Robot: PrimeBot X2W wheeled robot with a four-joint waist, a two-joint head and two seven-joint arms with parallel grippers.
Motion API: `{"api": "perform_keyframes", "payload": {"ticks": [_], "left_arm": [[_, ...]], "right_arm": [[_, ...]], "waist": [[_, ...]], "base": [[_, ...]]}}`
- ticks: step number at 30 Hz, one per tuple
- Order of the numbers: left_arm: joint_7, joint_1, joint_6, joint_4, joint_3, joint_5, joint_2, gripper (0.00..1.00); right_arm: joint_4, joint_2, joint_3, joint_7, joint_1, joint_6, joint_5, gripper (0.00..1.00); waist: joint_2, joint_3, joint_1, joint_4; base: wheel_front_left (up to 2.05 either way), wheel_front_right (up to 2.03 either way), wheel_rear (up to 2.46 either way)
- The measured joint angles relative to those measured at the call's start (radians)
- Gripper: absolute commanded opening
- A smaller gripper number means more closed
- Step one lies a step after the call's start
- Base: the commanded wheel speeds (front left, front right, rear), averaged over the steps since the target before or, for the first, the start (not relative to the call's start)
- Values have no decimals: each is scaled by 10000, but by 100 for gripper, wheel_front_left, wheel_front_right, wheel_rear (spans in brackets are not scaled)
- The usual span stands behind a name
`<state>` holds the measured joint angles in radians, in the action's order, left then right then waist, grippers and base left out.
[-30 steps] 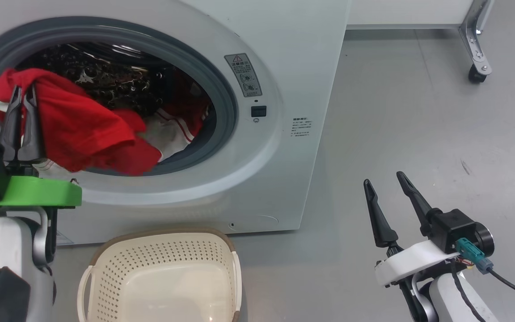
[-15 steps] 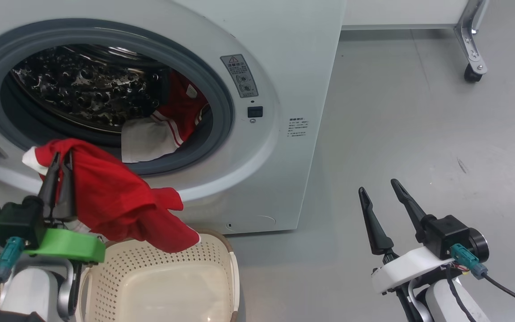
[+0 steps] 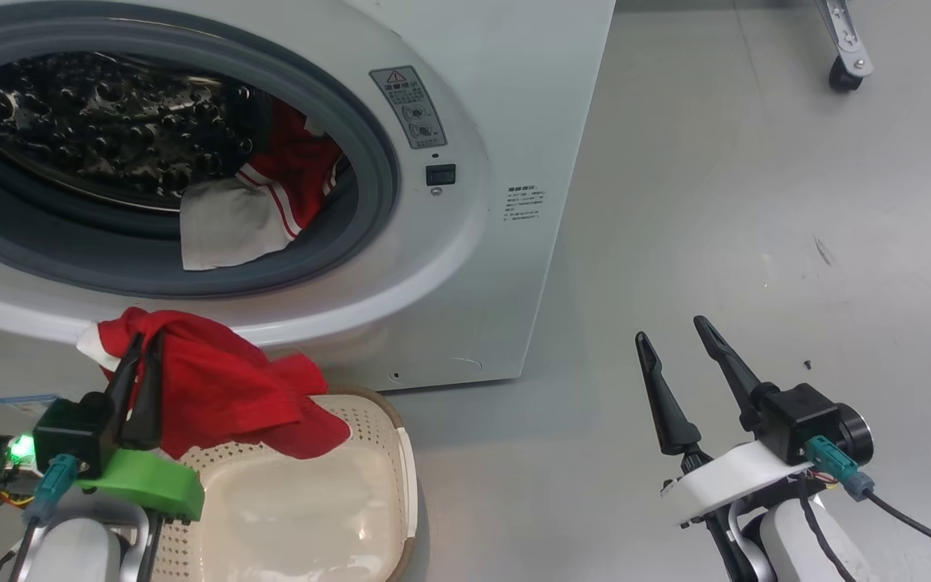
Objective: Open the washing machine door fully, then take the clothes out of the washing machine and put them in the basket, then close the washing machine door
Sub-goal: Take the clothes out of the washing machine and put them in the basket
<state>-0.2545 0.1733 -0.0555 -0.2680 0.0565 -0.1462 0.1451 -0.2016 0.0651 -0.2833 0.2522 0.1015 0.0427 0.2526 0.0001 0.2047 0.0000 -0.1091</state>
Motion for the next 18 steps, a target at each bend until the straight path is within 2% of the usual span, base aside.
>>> {"api": "perform_keyframes", "payload": {"ticks": [10, 18], "left_arm": [[621, 12, -121, -1154, 364, 460, 447, 0], [1003, 428, -215, -2100, 729, 752, 591, 0]], "right_arm": [[167, -33, -84, 0, 457, 2, -21, 100], [222, -58, -184, 0, 900, 4, -86, 100]], "waist": [[0, 916, 0, -315], [0, 1645, 0, -670]], "base": [[0, 0, 0], [0, 0, 0]]}}
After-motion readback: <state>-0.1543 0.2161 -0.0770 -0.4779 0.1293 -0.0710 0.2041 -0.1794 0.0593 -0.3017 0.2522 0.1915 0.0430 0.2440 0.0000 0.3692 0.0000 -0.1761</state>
